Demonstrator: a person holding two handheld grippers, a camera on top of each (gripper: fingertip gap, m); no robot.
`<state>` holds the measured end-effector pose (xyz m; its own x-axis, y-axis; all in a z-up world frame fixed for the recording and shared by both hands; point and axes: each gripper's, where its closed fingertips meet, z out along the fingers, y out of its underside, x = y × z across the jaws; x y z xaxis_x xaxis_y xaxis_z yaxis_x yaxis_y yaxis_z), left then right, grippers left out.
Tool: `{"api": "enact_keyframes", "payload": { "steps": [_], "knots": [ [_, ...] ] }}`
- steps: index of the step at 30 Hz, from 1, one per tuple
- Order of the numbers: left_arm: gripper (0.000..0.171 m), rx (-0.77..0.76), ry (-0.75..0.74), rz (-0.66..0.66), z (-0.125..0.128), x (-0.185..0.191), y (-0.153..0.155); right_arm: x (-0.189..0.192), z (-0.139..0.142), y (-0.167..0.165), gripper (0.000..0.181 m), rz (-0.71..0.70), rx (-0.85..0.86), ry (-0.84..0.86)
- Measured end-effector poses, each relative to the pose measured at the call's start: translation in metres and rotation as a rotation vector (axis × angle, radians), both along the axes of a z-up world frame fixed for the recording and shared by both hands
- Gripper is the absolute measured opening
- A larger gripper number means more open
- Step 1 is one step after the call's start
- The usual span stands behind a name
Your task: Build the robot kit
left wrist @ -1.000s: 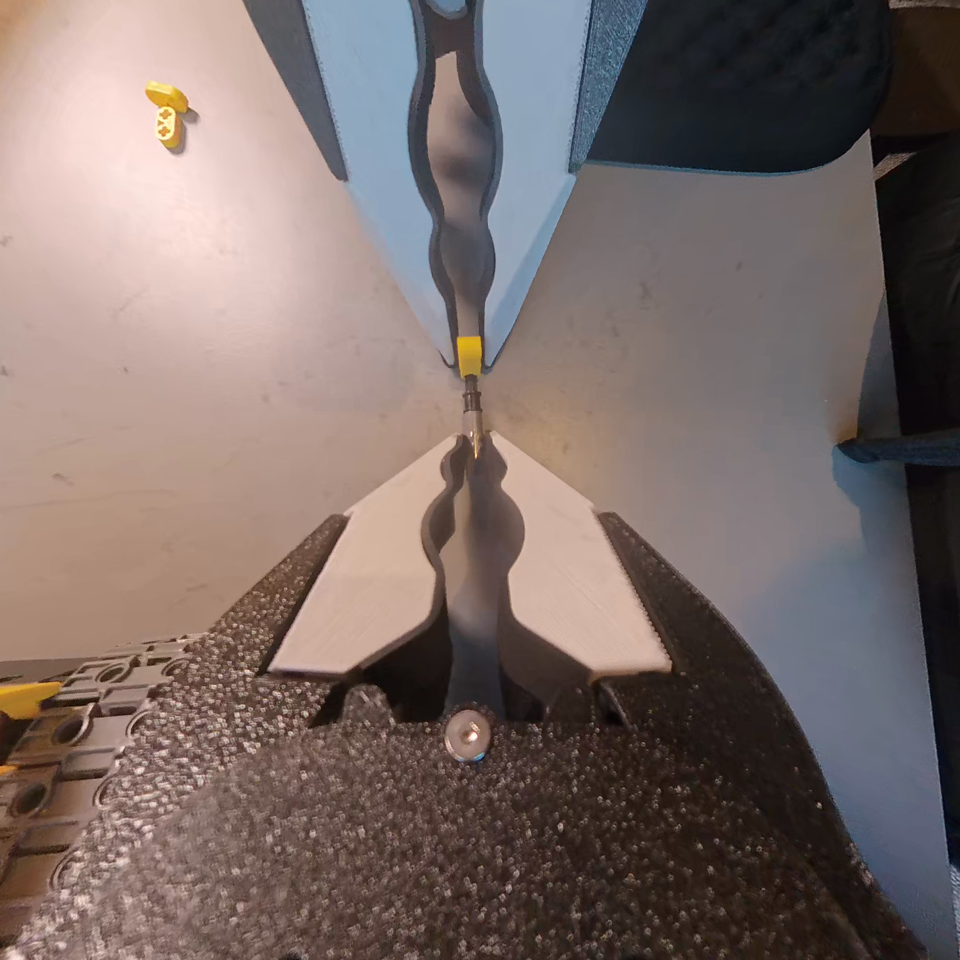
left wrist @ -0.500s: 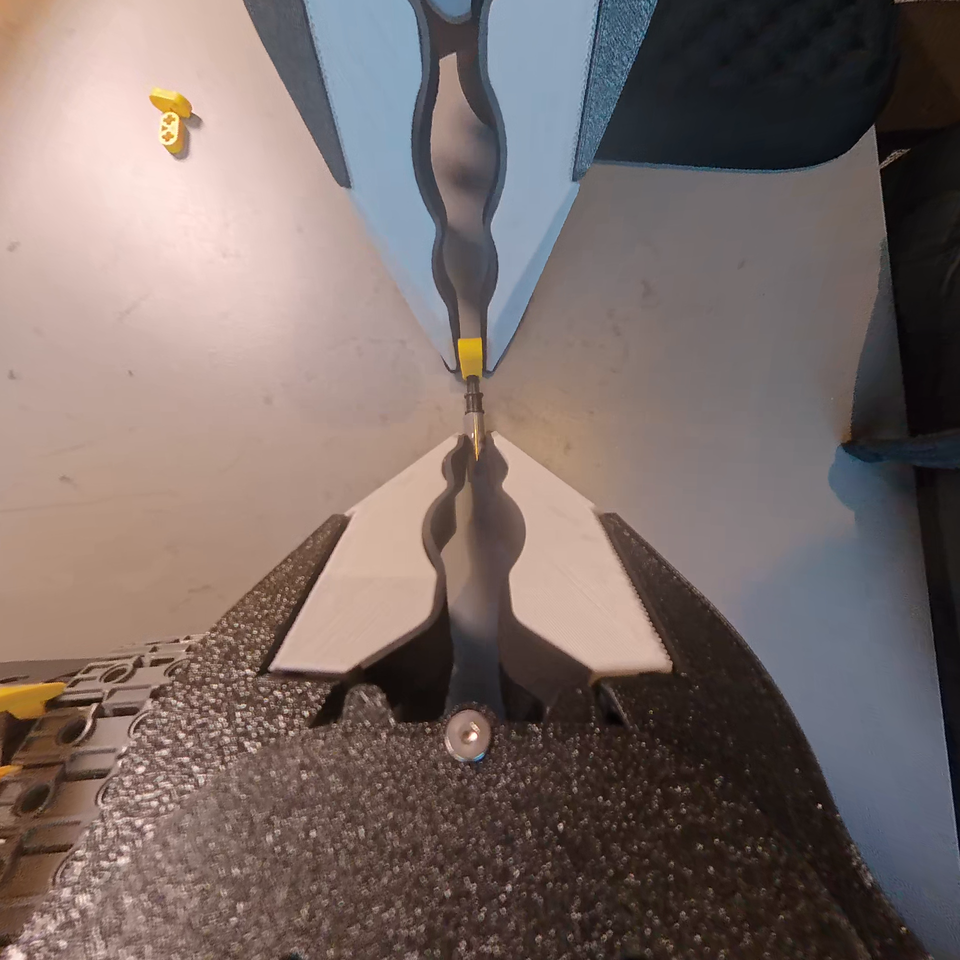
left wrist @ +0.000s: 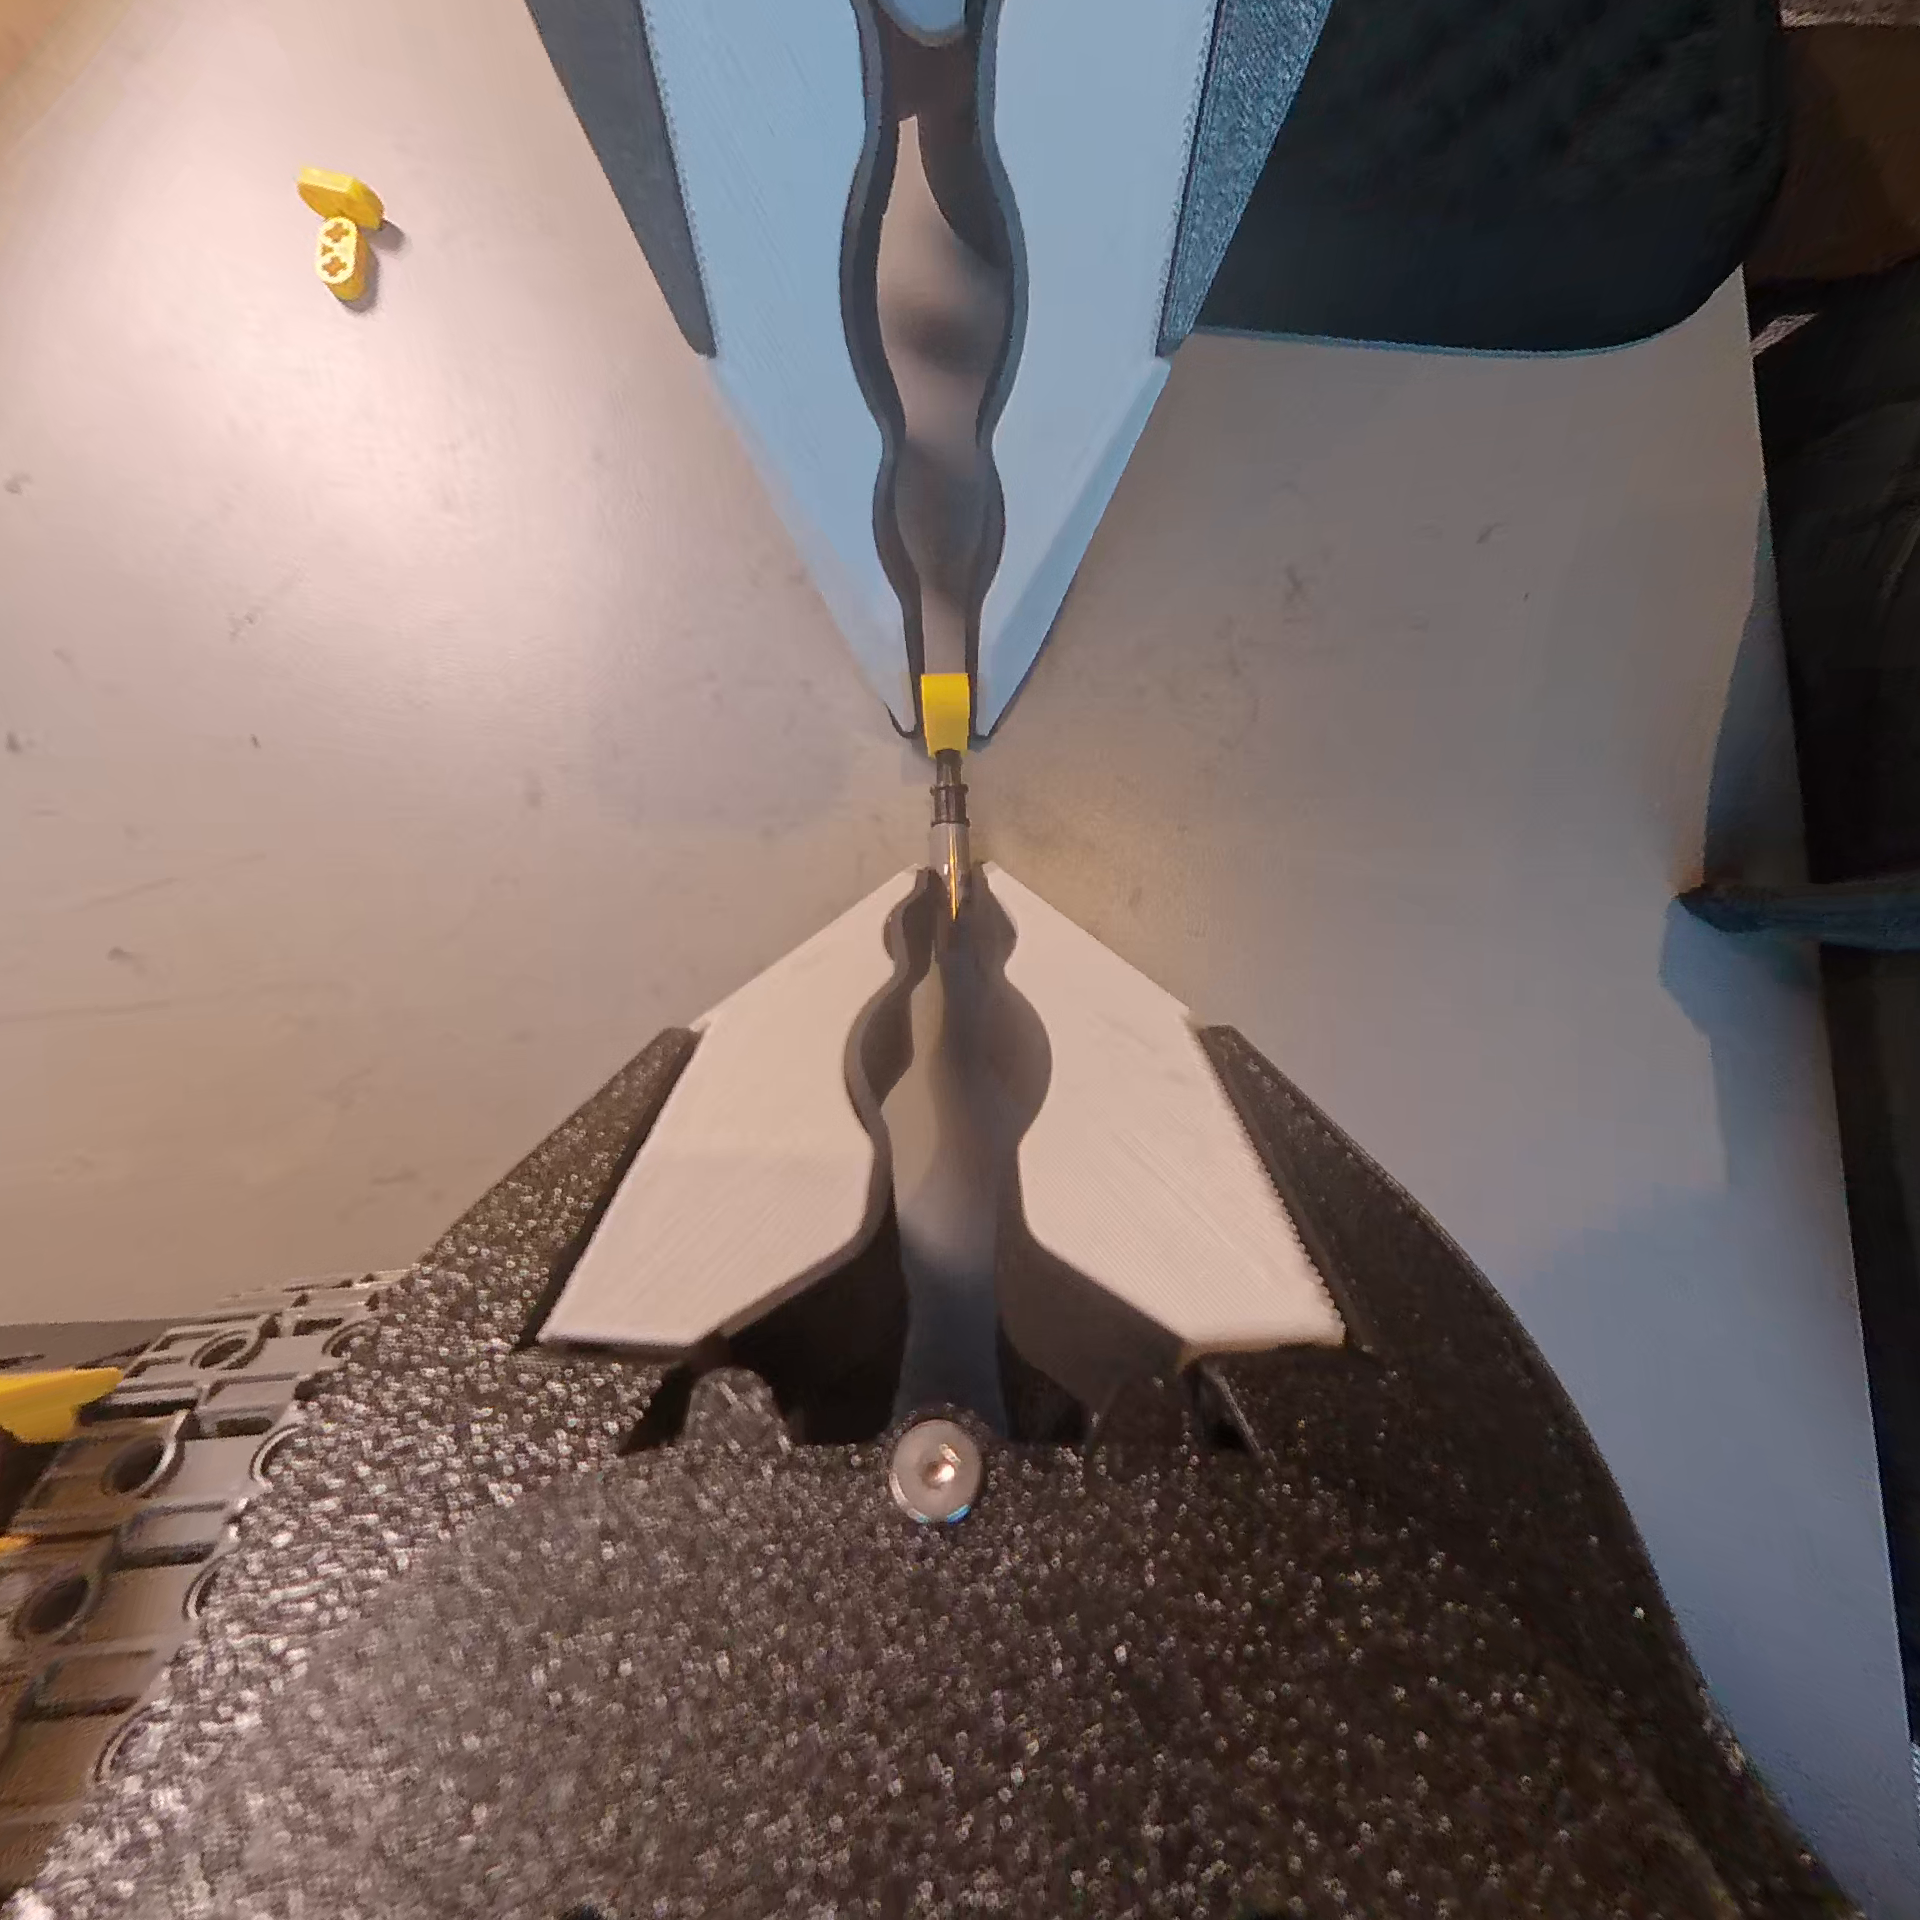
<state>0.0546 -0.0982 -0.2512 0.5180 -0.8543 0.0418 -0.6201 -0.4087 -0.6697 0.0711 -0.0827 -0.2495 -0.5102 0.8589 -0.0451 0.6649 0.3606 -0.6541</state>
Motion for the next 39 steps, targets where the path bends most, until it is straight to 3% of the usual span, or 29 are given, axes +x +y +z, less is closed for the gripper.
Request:
{"api": "enact_keyframes", "payload": {
  "steps": [39],
  "knots": [
    [0.005, 0.000, -0.008, -0.002, -0.0002, 0.0003, 0.0003, -0.0078, 0.0002, -0.0058, 0.007, 0.023, 0.014, 0.040]
  ]
}}
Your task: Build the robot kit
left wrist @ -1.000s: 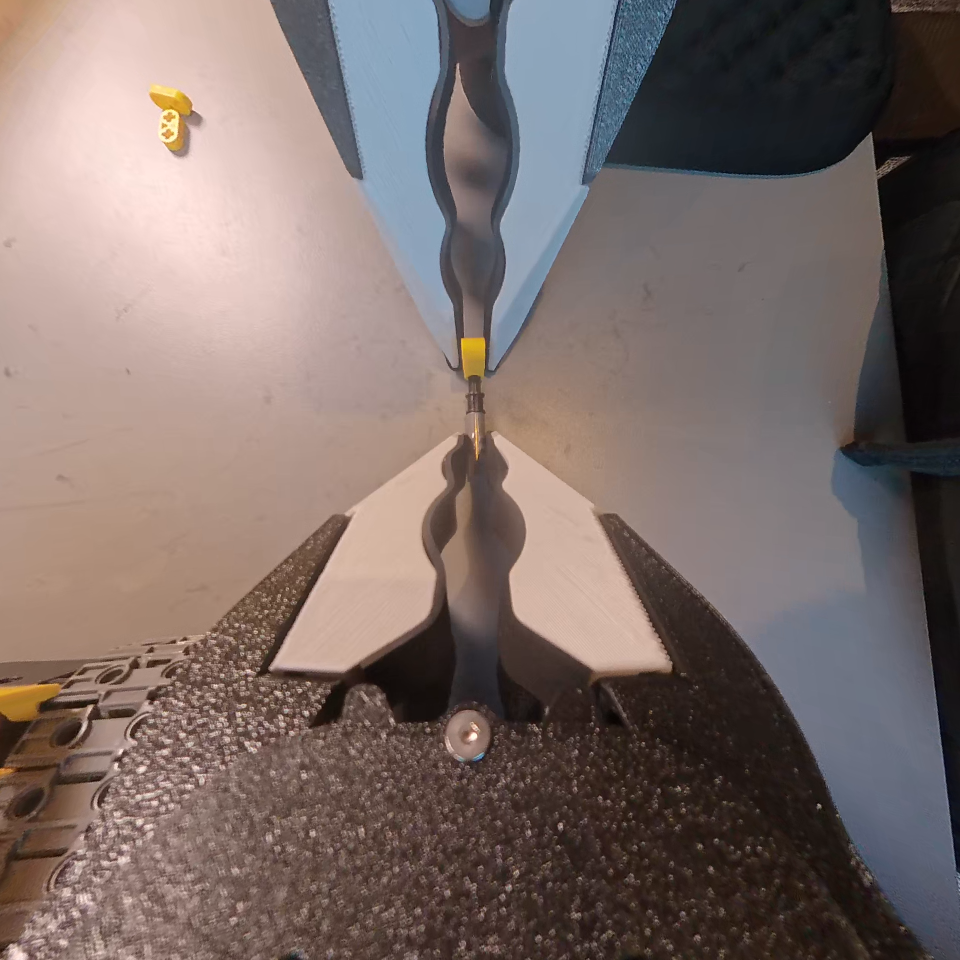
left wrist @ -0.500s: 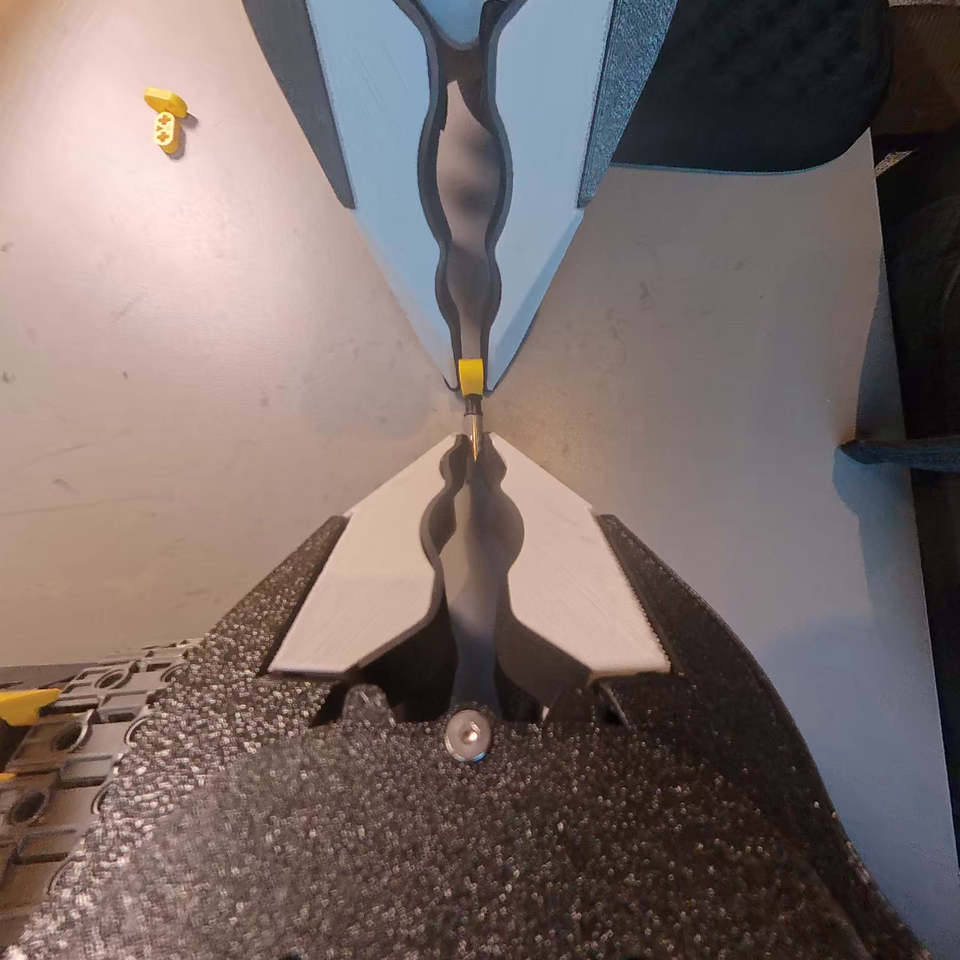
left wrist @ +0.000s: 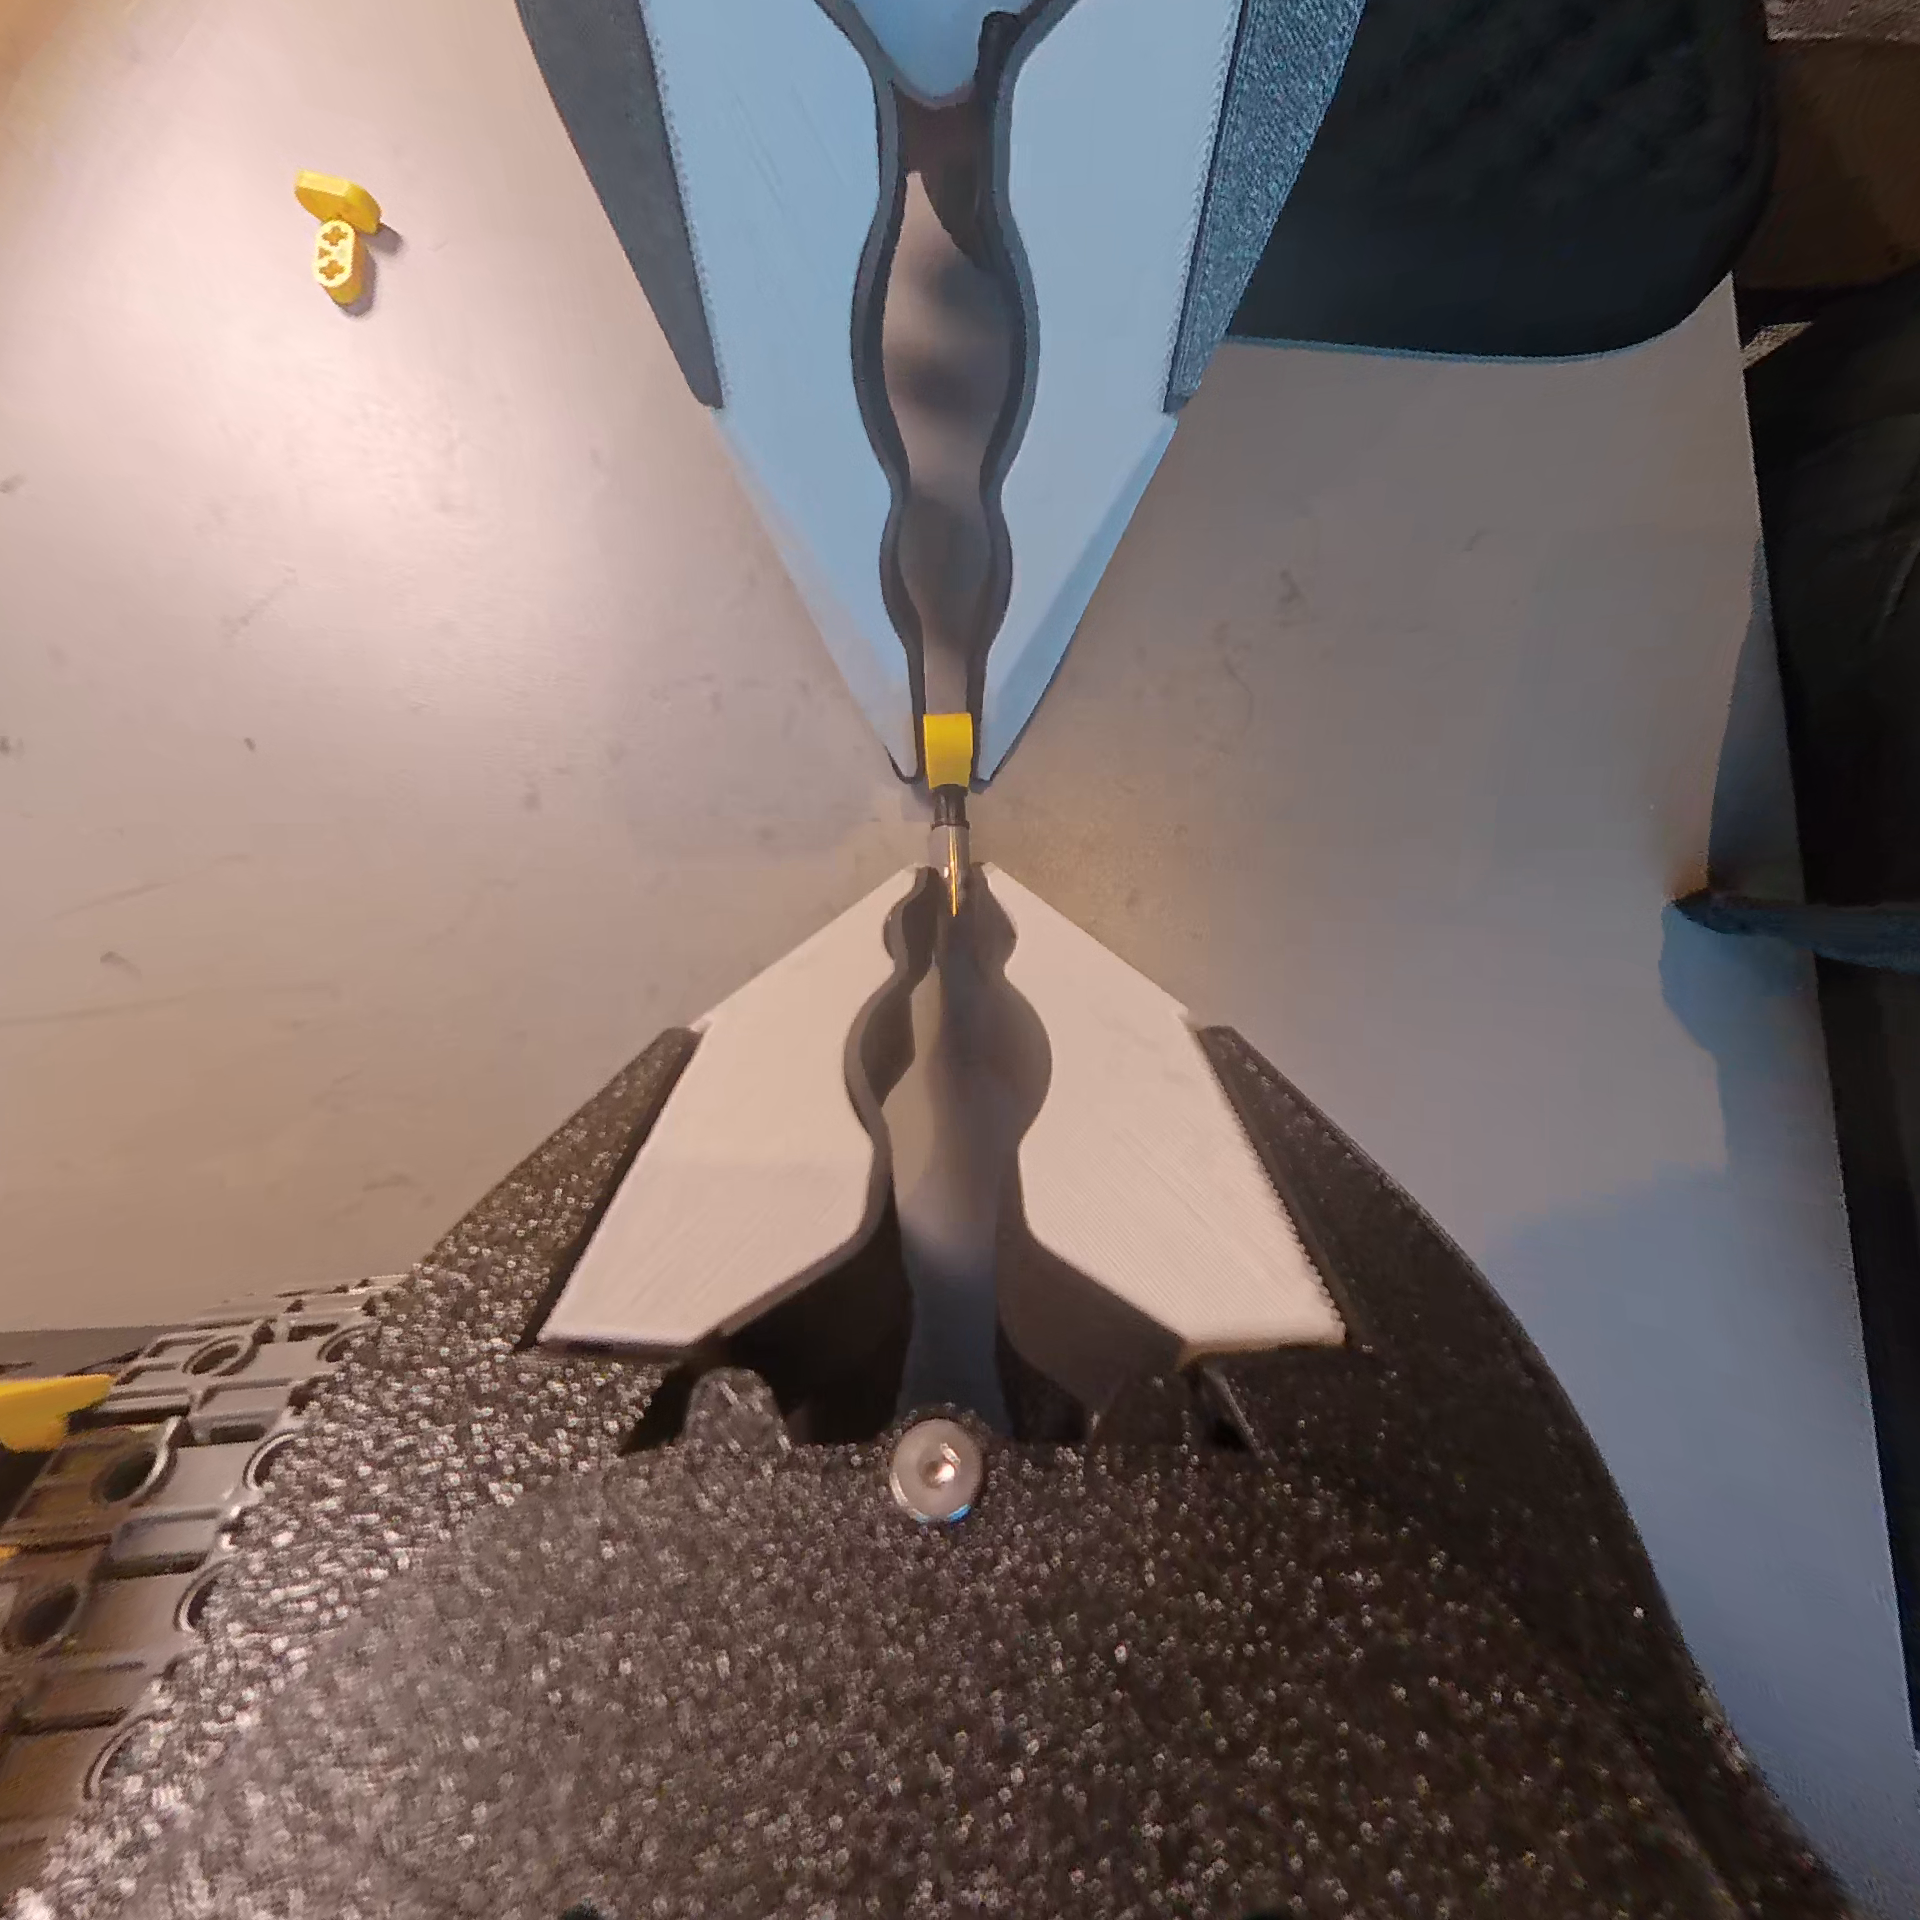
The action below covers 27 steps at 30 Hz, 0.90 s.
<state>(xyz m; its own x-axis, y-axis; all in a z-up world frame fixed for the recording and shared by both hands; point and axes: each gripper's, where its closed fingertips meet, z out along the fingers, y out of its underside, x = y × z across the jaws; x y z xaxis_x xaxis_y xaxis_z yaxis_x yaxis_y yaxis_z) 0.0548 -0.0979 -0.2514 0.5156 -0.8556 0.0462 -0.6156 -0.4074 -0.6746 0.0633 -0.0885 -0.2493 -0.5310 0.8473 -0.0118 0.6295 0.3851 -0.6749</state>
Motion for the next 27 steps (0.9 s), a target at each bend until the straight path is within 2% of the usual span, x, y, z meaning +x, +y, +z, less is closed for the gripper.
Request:
{"api": "enact_keyframes", "payload": {
  "steps": [4, 8, 10, 12, 15, 19, 24, 27],
  "knots": [
    [0.005, 0.000, -0.002, 0.000, 0.000, 0.000, 0.000, -0.001, 0.000, -0.001, 0.007, 0.017, 0.009, 0.009],
    [0.005, 0.026, 0.015, 0.001, 0.000, 0.000, 0.001, -0.002, 0.003, 0.001, 0.016, 0.021, 0.005, 0.043],
    [0.005, 0.033, 0.019, 0.005, 0.000, -0.001, 0.002, -0.002, 0.009, 0.004, 0.019, 0.015, -0.028, 0.079],
    [0.005, 0.020, 0.008, 0.009, 0.000, -0.001, 0.002, -0.005, 0.024, 0.013, 0.029, -0.028, -0.080, 0.157],
    [0.005, 0.010, 0.000, 0.020, 0.000, -0.002, 0.004, -0.008, 0.046, 0.043, 0.039, -0.144, -0.093, 0.287],
    [0.005, 0.018, 0.006, 0.034, 0.000, -0.004, 0.006, 0.001, 0.063, 0.099, 0.038, -0.331, 0.000, 0.394],
    [0.005, 0.014, 0.003, 0.038, 0.000, -0.004, 0.006, 0.024, 0.065, 0.158, 0.004, -0.537, 0.068, 0.402],
    [0.005, 0.019, 0.007, 0.038, 0.000, -0.004, 0.006, 0.038, 0.059, 0.190, 0.000, -0.673, 0.101, 0.368]
  ]
}}
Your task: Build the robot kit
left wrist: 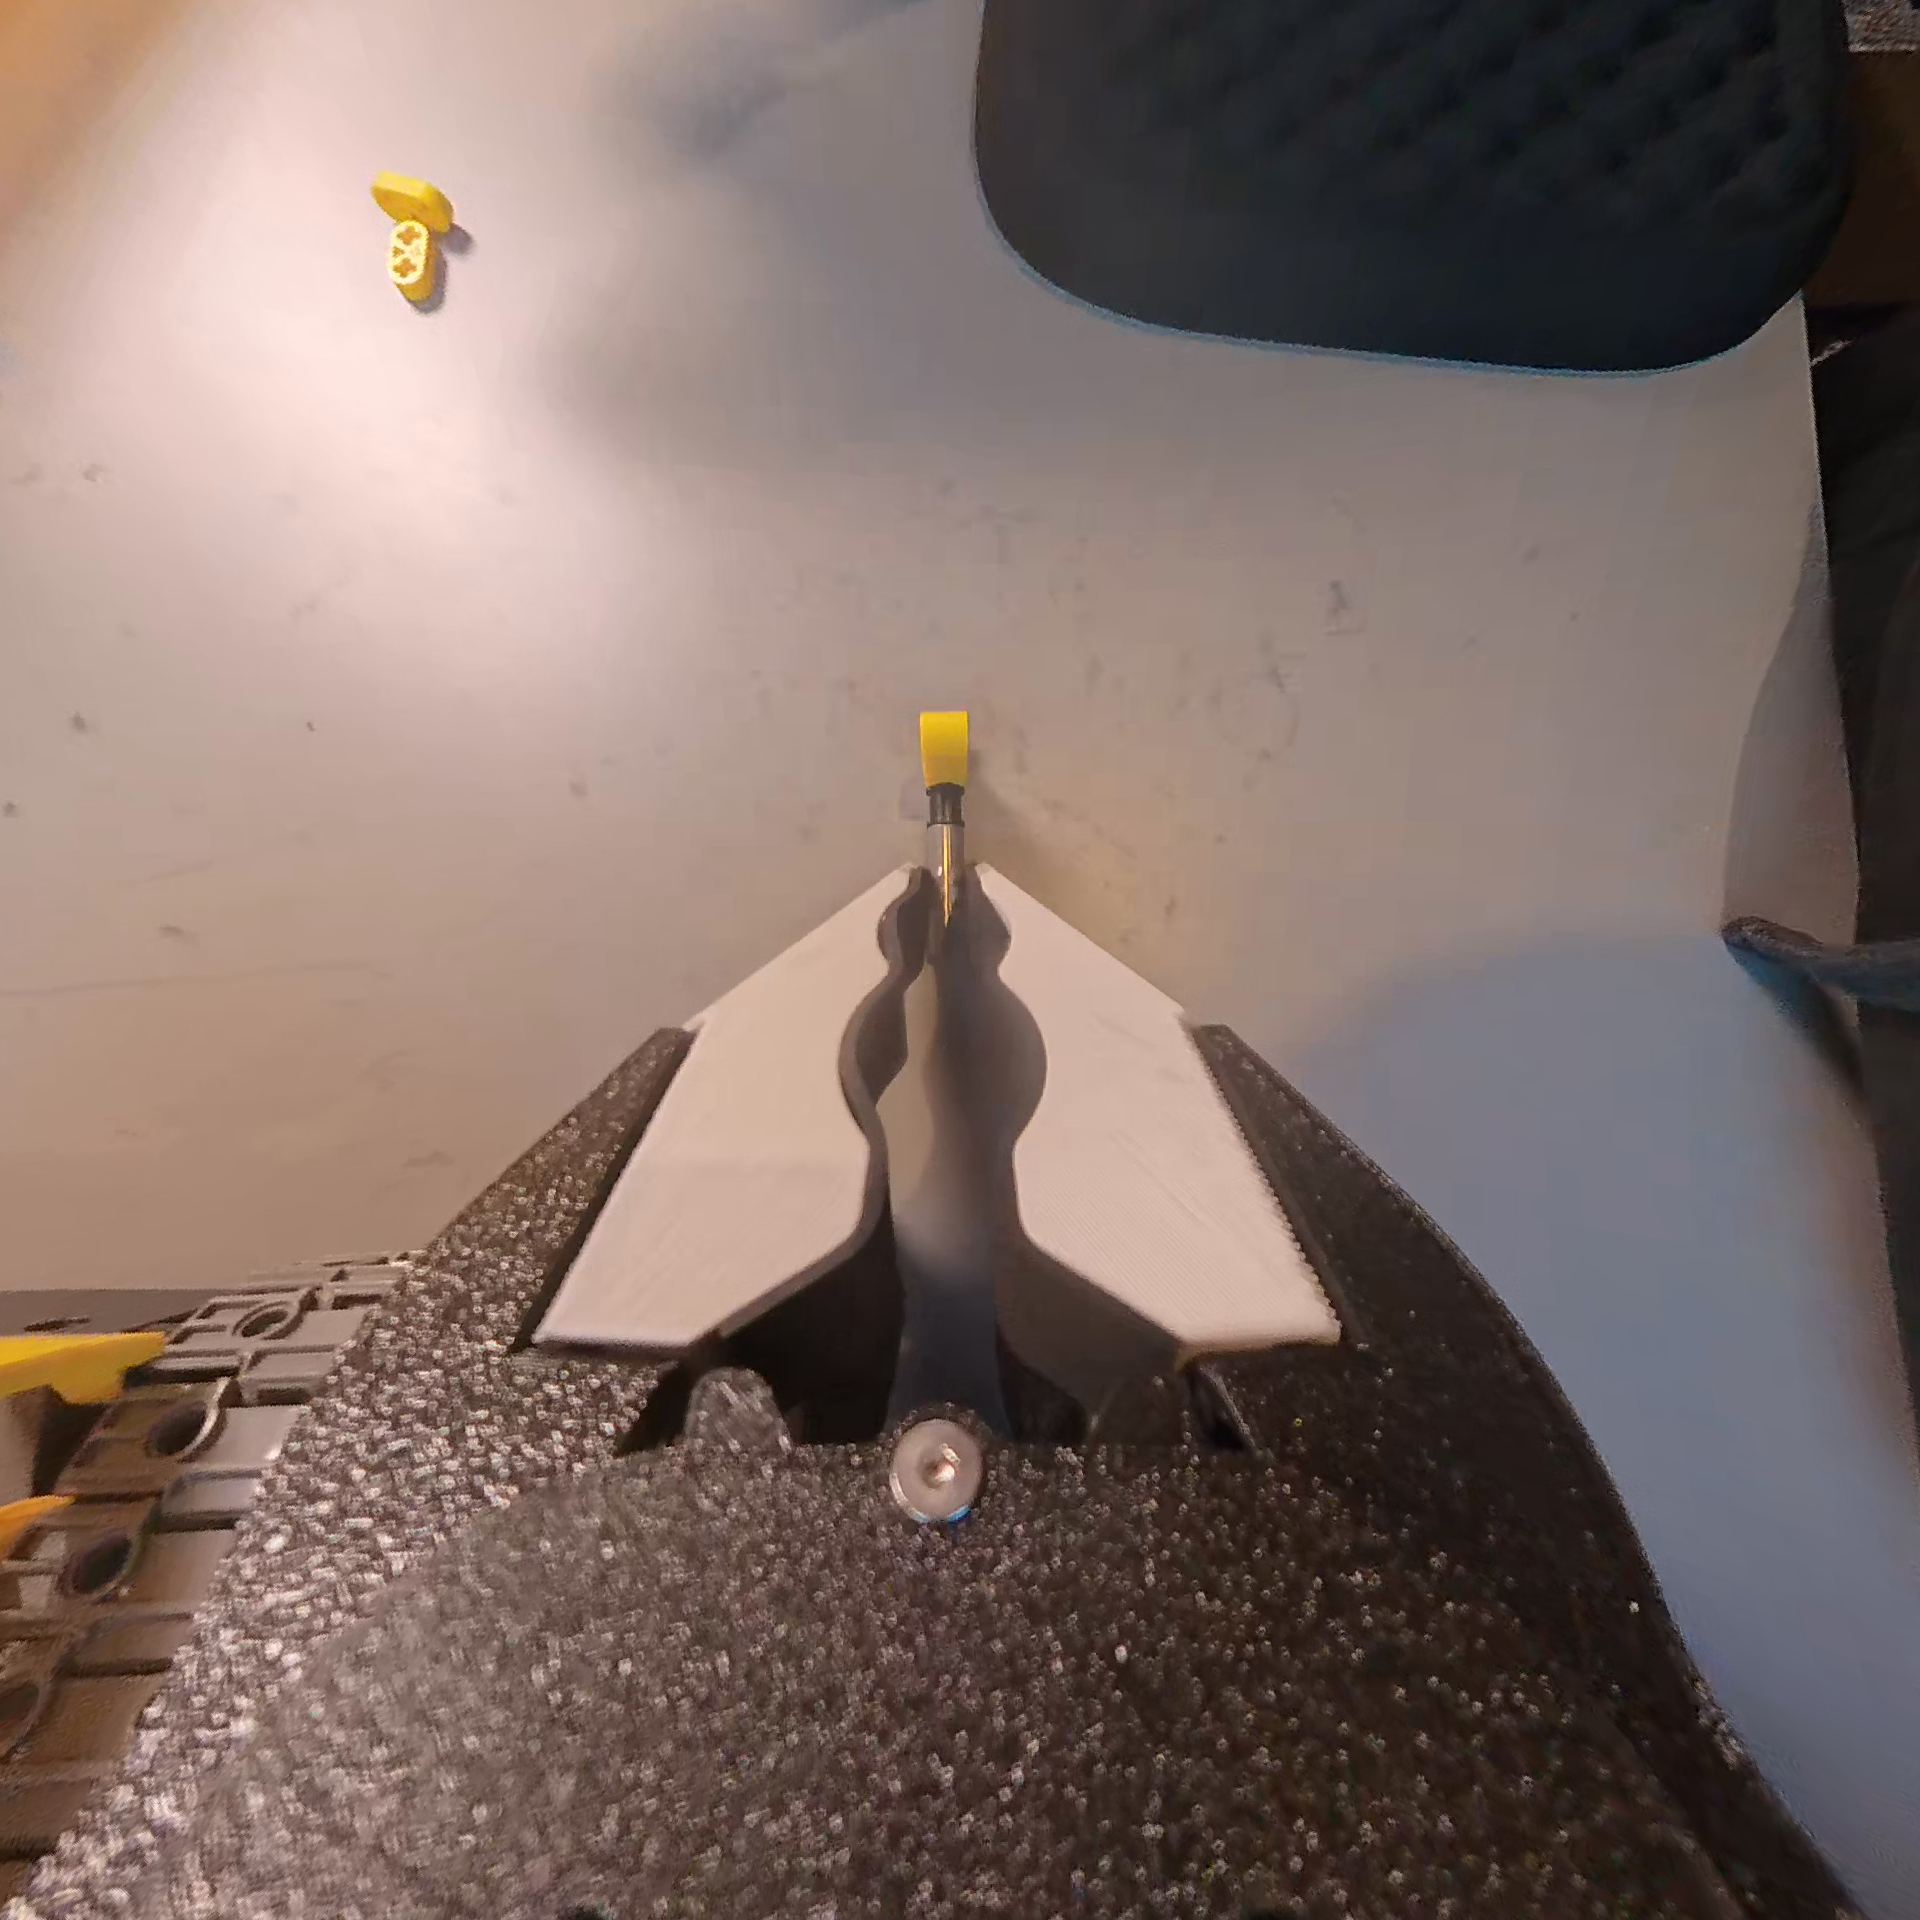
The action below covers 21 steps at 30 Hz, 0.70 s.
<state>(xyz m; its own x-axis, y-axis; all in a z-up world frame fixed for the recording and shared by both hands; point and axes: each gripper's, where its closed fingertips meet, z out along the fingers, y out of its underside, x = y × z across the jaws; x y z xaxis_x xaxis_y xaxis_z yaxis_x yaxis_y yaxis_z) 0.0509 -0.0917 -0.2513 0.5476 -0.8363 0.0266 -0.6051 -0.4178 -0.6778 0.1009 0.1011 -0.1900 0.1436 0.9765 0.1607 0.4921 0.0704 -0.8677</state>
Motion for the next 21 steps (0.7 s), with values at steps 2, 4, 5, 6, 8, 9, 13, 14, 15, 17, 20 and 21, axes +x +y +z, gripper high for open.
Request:
{"api": "enact_keyframes", "payload": {
  "steps": [2, 4, 5, 6, 8, 9, 13, 14, 15, 17, 20, 21],
  "knots": [
    [0.005, 0.004, 0.003, -0.001, 0.000, 0.000, 0.000, 0.008, -0.010, 0.007, 0.000, -0.032, -0.068, -0.044],
    [0.006, 0.007, 0.006, -0.001, 0.000, 0.000, 0.000, 0.014, -0.023, 0.010, 0.012, -0.044, -0.122, -0.099],
    [0.006, 0.008, 0.007, -0.002, 0.000, 0.000, 0.000, 0.014, -0.028, 0.003, 0.016, -0.006, -0.153, -0.117],
    [0.006, 0.009, 0.007, -0.002, 0.000, 0.000, 0.000, 0.013, -0.032, -0.006, 0.020, 0.038, -0.193, -0.133],
    [0.006, 0.007, 0.005, -0.002, 0.000, 0.000, 0.000, 0.010, -0.040, -0.016, 0.026, 0.079, -0.215, -0.163],
    [0.006, 0.006, 0.004, -0.002, 0.000, 0.000, 0.000, 0.008, -0.044, -0.019, 0.029, 0.092, -0.205, -0.185],
    [0.006, 0.001, 0.000, -0.001, 0.000, 0.000, 0.000, 0.003, -0.055, -0.017, 0.030, 0.083, -0.155, -0.250],
    [0.006, 0.000, -0.001, -0.001, 0.000, 0.000, 0.000, 0.002, -0.055, -0.016, 0.028, 0.085, -0.148, -0.256],
    [0.006, 0.000, -0.002, -0.001, 0.000, 0.000, 0.000, 0.001, -0.056, -0.016, 0.025, 0.089, -0.150, -0.264],
    [0.006, -0.001, -0.002, -0.001, 0.000, 0.000, 0.000, 0.000, -0.057, -0.015, 0.020, 0.091, -0.145, -0.273],
    [0.006, 0.002, 0.001, -0.002, 0.000, 0.000, 0.000, 0.002, -0.058, -0.019, 0.015, 0.127, -0.139, -0.282],
    [0.006, 0.004, 0.002, -0.002, 0.000, 0.000, 0.000, 0.004, -0.058, -0.020, 0.015, 0.145, -0.136, -0.285]
  ]
}}
